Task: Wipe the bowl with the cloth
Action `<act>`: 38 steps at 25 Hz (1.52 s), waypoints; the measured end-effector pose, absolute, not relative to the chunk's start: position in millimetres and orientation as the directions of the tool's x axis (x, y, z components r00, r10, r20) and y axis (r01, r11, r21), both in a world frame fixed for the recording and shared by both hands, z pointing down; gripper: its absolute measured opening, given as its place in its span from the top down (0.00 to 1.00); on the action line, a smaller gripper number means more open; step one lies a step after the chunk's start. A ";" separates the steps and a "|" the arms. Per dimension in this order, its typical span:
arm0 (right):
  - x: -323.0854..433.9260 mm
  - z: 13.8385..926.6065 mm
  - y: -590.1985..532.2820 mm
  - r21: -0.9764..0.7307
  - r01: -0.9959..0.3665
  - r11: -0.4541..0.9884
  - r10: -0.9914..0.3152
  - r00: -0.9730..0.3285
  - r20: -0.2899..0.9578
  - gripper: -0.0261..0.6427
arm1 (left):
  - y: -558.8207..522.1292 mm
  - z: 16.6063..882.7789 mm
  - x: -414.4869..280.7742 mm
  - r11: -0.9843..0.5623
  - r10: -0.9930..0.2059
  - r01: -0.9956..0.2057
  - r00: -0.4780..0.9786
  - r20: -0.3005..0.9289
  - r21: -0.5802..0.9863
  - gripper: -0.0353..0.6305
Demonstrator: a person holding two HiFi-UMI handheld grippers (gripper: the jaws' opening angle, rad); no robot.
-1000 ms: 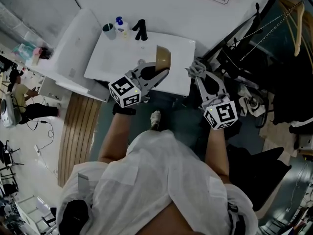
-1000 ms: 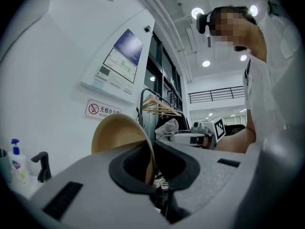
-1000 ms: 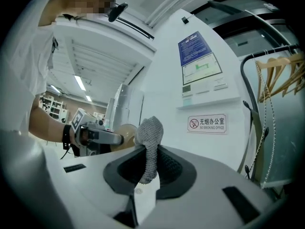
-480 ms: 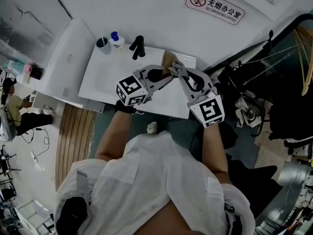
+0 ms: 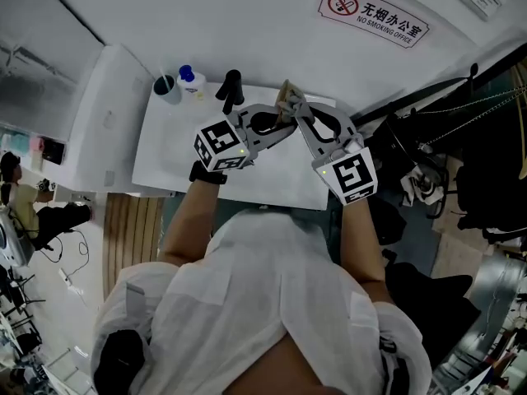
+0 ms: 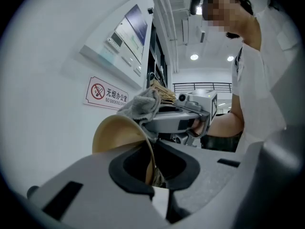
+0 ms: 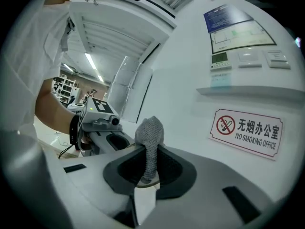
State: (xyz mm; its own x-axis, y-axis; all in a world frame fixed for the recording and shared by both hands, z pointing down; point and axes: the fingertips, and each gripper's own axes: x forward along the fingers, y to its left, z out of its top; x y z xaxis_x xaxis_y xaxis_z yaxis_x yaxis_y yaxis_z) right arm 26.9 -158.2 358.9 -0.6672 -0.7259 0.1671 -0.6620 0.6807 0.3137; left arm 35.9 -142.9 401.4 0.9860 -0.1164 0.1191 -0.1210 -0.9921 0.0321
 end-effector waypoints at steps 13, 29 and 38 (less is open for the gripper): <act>45.0 374.6 -197.3 0.337 -0.655 0.677 -0.734 -0.637 0.236 0.87 | -140.9 417.0 32.3 -0.998 0.064 0.061 0.983 0.175 0.022 0.90; 68.2 402.0 -210.0 0.366 -0.624 0.691 -0.722 -0.625 0.297 0.87 | -125.8 411.9 38.2 -0.986 0.157 0.146 0.976 0.151 0.084 0.90; 49.1 393.8 -186.3 0.375 -0.588 0.716 -0.692 -0.667 0.275 0.87 | -151.9 427.2 38.6 -0.996 0.045 0.031 0.984 0.175 0.082 0.90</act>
